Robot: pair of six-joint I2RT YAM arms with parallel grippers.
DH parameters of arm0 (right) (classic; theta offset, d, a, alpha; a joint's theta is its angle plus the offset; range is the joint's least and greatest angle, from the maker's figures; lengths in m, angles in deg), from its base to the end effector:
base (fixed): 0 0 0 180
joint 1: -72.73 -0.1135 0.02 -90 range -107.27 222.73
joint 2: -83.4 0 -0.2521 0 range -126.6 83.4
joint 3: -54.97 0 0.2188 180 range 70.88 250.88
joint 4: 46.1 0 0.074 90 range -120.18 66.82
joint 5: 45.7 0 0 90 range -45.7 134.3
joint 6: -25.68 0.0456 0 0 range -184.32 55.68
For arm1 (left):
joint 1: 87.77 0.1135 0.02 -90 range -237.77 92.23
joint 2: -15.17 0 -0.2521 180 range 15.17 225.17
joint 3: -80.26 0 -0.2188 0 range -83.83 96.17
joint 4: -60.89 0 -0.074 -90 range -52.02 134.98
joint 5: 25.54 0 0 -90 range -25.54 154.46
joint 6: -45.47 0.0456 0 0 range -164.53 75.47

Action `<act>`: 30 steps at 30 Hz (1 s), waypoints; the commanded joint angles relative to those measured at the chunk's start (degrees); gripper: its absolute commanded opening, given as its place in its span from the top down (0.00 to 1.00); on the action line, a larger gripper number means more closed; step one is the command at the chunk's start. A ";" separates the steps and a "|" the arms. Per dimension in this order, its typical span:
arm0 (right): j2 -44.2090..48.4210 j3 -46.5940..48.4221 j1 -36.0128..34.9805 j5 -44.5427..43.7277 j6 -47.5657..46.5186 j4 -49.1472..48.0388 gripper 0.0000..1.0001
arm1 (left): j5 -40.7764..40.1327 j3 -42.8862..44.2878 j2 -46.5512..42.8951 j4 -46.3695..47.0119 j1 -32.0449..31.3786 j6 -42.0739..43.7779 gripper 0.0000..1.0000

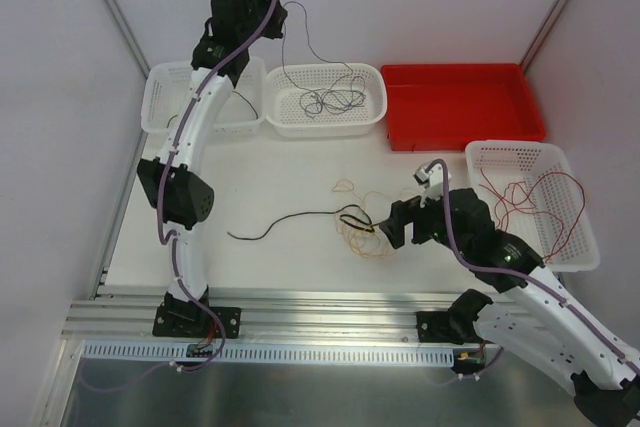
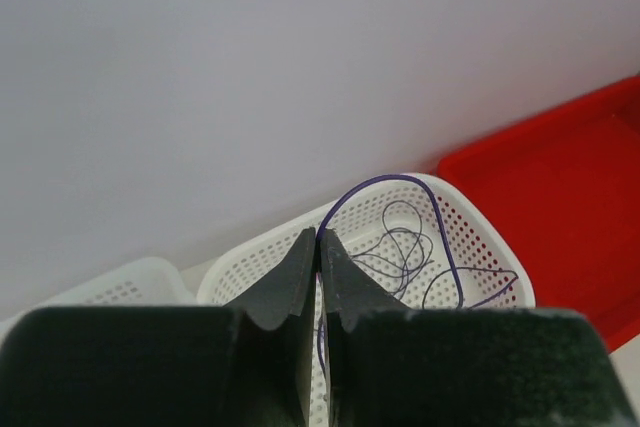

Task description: Untangle the cables

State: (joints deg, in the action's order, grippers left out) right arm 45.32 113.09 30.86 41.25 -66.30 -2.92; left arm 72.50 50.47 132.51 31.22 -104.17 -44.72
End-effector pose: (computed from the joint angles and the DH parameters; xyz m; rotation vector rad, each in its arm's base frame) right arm 0.1037 0.0897 0.2970 -0.7126 1.8644 0.3994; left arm 0.4189 -0.1299 0.4628 0.3263 1.4896 -0.3378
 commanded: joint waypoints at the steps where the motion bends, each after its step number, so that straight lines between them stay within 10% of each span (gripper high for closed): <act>1: 2.05 0.32 -0.14 -2.92 -0.31 0.94 0.04 | 4.18 0.97 5.17 6.72 0.41 1.51 0.98; 18: 1.87 -2.23 -0.06 -3.80 1.71 1.12 0.04 | 7.45 -5.53 21.35 7.43 -2.23 -4.20 0.84; 30: 3.63 -0.82 -0.06 -6.26 3.39 4.90 0.04 | 5.68 -16.58 6.52 7.34 -3.10 -8.34 0.23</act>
State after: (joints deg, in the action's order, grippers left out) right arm 48.59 110.67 30.86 36.75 -63.72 0.65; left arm 77.81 37.03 150.78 35.79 -106.51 -51.14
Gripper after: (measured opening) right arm 0.961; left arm 0.722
